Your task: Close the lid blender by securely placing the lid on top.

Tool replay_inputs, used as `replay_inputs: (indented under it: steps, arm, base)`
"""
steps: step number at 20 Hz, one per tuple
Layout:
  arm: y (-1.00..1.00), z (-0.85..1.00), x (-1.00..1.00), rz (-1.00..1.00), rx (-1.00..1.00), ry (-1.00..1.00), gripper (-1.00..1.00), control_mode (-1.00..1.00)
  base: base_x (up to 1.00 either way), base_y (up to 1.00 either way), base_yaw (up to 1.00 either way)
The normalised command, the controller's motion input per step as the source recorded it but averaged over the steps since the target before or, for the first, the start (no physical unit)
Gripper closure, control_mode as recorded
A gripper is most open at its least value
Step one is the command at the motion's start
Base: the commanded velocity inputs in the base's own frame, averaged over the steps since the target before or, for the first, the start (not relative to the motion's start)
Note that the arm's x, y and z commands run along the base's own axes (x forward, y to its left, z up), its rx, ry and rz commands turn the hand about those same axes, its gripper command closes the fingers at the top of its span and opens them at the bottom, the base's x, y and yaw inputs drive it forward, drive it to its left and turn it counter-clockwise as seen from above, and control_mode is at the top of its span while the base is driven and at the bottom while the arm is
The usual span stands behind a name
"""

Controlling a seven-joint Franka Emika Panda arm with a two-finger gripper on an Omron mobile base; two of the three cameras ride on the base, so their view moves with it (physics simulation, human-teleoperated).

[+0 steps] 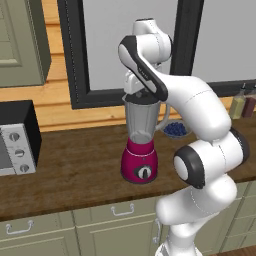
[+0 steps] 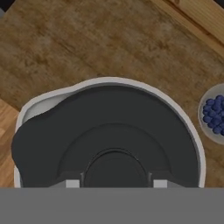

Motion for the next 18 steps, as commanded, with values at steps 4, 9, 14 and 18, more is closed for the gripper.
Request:
replay_inputs:
  steps: [4,9,14,18]
  arm:
    - [0.0,-0.23,0.0,0.0,0.0,0.01,1.0,-1.0]
    - [0.0,-0.11,0.0,0.0,0.0,0.0,-1.0,-1.0]
    - [0.0,-0.02,0.0,0.0,0.0,0.0,-1.0,-1.0]
    - [0.0,0.0,0.0,0.0,0.0,-0.01,-1.0,-1.0]
  base:
    - [0.0,0.0,0.0]
    - [0.0,0.0,0.0]
    - [0.0,0.0,0.0]
    - [0.0,0.0,0.0]
